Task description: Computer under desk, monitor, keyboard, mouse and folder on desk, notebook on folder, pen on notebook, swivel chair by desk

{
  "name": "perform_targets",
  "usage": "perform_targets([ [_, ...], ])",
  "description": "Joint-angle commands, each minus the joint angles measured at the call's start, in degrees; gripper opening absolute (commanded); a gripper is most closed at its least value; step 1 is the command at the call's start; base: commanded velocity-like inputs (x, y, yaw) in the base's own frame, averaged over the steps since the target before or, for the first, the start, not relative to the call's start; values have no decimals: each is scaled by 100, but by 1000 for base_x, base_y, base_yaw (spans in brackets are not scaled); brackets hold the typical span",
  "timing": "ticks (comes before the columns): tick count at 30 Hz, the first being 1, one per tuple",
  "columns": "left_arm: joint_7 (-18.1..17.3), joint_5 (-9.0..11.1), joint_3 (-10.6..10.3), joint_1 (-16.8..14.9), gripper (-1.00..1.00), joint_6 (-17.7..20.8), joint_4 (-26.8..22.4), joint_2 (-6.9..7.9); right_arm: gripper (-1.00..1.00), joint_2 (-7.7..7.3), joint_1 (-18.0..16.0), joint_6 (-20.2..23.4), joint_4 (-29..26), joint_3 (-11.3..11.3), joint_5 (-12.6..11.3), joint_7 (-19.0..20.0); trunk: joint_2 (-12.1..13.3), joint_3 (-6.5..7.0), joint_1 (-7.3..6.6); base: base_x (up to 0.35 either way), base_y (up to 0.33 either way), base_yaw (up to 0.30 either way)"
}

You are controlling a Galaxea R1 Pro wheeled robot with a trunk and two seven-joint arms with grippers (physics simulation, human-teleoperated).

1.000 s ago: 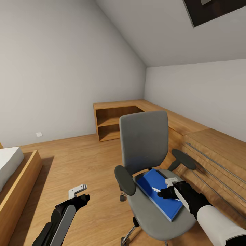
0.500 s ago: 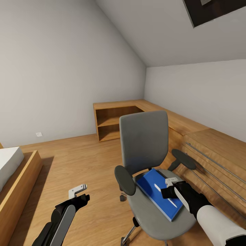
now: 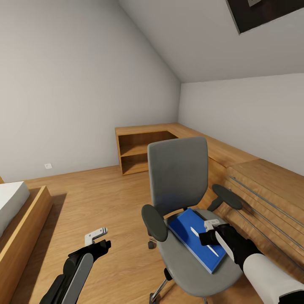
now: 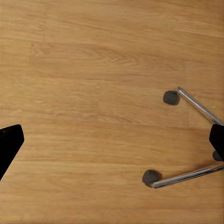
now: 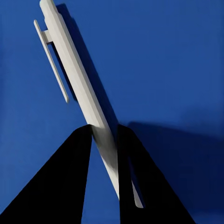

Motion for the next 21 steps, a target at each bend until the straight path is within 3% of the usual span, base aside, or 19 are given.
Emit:
perform_targets([
  [1,58,60,-5,-4,100,8,-8,0,-100,-10,1,24,-3,44,-34,-26,-2,-7,0,0,0,0],
  [21,49,61,-1,-4,100,3,1,9,-100,-10,1,24,-2,44,-34,-25,78,29,-44,0,0,0],
])
